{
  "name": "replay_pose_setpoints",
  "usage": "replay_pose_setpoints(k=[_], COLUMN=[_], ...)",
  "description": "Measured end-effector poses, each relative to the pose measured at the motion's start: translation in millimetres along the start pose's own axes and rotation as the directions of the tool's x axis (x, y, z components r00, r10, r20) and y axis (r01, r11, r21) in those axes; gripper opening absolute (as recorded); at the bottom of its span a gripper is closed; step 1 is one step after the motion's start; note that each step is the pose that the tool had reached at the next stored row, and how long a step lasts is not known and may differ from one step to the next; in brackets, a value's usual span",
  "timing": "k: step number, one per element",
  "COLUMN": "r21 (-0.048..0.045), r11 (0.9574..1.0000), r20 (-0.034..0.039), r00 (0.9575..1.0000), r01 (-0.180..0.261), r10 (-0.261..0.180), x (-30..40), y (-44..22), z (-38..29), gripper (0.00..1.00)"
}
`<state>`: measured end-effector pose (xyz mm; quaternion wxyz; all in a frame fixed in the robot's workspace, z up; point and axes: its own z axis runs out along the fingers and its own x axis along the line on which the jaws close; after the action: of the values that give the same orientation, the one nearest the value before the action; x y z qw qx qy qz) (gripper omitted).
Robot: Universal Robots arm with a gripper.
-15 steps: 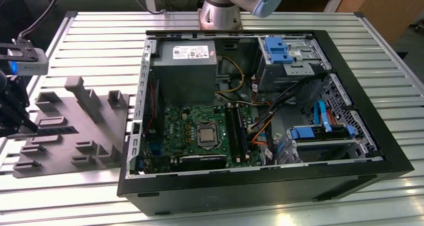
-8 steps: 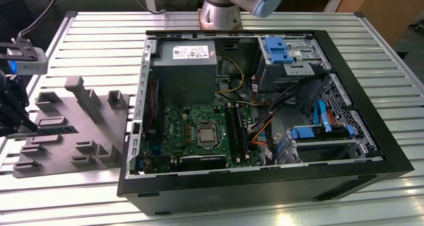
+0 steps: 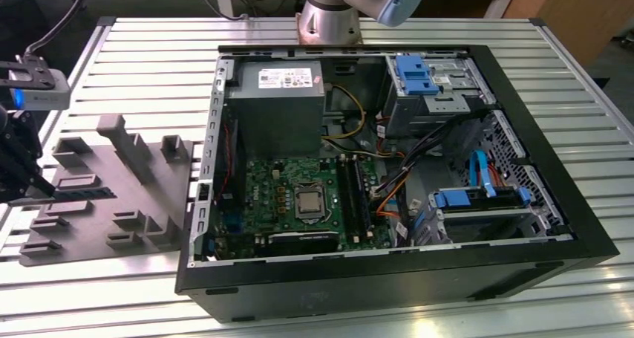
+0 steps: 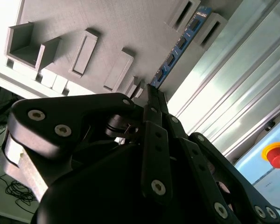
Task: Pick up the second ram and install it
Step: 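Pick up the second ram and move it above second insertion slot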
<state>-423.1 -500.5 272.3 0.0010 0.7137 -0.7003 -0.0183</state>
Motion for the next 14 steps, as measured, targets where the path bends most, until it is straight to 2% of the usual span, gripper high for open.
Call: replay_pose_setpoints(k=[14], r21=[0.0001], r11=[1.0000], r20=[0.0000], r00=[1.0000], r01=[0.000], r10=[0.000], x=[-0.2], y=[0.1], z=[-3.2], gripper=[0.11])
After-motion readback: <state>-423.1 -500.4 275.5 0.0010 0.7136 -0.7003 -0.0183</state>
